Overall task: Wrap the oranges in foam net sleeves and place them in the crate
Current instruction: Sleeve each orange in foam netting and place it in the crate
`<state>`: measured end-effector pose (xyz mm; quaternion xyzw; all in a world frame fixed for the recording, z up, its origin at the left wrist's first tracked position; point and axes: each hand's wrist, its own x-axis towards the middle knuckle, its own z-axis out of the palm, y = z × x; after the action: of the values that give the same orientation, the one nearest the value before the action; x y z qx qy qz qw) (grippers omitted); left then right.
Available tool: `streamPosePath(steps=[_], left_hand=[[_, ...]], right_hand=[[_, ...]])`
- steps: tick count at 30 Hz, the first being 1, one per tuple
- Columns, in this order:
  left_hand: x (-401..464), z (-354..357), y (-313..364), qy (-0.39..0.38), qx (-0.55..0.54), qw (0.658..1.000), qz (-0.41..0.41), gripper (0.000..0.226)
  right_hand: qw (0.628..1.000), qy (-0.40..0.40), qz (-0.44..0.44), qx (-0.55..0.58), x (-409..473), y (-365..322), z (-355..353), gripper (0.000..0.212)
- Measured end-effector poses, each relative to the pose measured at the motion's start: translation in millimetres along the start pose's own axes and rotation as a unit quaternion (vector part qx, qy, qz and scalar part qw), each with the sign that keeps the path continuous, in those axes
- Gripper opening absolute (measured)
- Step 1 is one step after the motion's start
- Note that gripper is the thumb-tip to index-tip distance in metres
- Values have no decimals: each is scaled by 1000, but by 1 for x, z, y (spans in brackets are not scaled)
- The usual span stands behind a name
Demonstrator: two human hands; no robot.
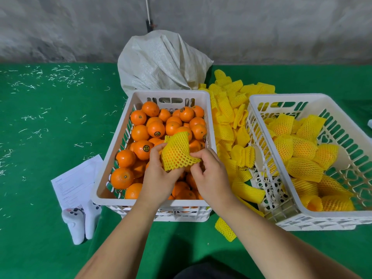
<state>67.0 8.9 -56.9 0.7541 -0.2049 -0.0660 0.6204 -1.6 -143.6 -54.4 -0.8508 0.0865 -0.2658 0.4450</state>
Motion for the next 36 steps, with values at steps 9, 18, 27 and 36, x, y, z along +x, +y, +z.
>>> streamPosePath(steps=[9,18,27,36], left_hand=[[2,-3,5,-58,14,998,11,81],[5,2,4,53,-64,996,-37,63],[14,0,-6,-92,50,994,21,66],[0,-1,2,-116,69,988,72,51]], right_hand=[[991,-85,41,-93,4,-9,0,36],[978,-143,55,-141,5,-15,3,28],[964,-206,158,-65,7,-24,-7,104],[965,-187,172,69,5,-17,-16,92]])
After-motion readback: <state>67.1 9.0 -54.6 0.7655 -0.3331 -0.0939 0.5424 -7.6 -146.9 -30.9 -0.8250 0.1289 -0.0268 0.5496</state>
